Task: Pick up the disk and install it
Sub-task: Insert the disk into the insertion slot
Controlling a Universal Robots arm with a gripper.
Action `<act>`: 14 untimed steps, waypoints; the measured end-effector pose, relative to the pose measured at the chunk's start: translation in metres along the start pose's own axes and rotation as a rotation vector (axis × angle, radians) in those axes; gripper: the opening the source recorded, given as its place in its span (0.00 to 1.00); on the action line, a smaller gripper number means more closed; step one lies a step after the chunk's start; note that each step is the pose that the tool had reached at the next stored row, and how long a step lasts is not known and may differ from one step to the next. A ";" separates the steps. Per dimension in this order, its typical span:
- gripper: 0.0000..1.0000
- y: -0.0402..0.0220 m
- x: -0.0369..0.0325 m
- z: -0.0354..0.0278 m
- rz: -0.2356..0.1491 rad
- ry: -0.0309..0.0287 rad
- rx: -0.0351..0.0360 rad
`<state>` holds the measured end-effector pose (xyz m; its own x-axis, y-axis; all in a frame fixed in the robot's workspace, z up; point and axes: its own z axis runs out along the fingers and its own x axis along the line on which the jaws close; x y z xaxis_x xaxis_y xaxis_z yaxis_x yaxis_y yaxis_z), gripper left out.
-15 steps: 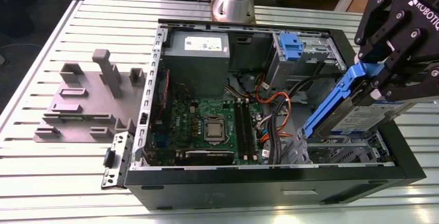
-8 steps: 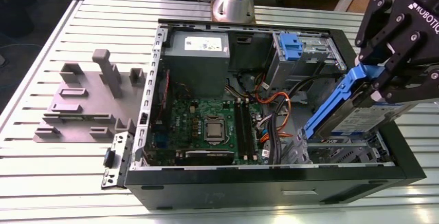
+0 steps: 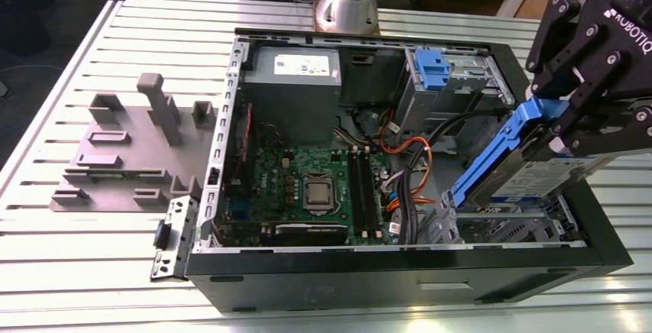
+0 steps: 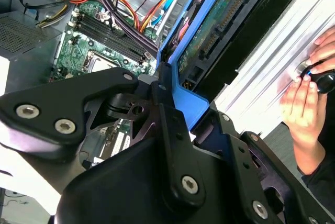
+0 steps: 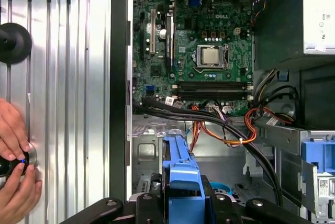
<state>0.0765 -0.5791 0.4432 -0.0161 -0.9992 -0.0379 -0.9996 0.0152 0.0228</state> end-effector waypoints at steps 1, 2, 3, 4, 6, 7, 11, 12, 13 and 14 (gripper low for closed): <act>0.36 -0.0001 0.0000 0.0003 0.000 -0.0007 0.0000; 0.36 -0.0002 -0.0001 0.0007 0.000 -0.0012 0.0000; 0.36 -0.0003 -0.0001 0.0010 0.000 -0.0015 -0.0001; 0.36 -0.0005 -0.0001 0.0013 0.000 -0.0018 -0.0001; 0.36 -0.0007 -0.0003 0.0020 0.000 -0.0026 -0.0001; 0.36 -0.0008 -0.0004 0.0023 0.000 -0.0030 -0.0001; 0.36 -0.0012 -0.0006 0.0036 0.000 -0.0048 -0.0001; 0.36 -0.0014 -0.0007 0.0040 0.000 -0.0050 -0.0001; 0.36 -0.0015 -0.0009 0.0043 0.001 -0.0050 -0.0001; 0.36 -0.0017 -0.0011 0.0046 0.002 -0.0050 -0.0001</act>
<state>0.0781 -0.5778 0.4386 -0.0177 -0.9989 -0.0429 -0.9996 0.0168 0.0230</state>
